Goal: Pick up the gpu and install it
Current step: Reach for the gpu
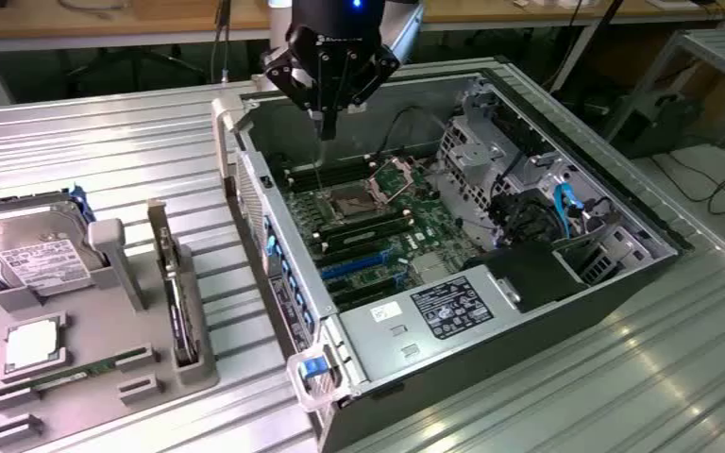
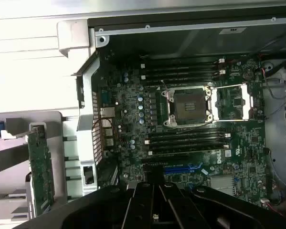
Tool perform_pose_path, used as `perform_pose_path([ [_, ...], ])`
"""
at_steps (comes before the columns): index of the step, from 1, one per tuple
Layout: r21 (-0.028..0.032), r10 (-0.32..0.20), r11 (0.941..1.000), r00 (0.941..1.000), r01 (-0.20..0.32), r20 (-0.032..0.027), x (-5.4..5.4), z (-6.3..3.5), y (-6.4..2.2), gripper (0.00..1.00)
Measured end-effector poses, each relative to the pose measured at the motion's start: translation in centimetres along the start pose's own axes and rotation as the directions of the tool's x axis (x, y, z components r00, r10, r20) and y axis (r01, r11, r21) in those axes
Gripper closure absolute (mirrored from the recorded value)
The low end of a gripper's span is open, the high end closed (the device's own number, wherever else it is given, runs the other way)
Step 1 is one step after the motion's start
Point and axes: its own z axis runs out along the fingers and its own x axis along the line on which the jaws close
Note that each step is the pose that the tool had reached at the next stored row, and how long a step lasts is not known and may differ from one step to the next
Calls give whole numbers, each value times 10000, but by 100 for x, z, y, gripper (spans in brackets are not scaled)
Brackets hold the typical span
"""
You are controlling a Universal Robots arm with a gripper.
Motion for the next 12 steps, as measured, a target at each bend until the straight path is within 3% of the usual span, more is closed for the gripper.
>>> perform_pose_path([
  [3,0,0,10000,10000,0,0,113,-3,-10,89],
  [12,0,0,10000,10000,0,0,284,-8,-23,89],
])
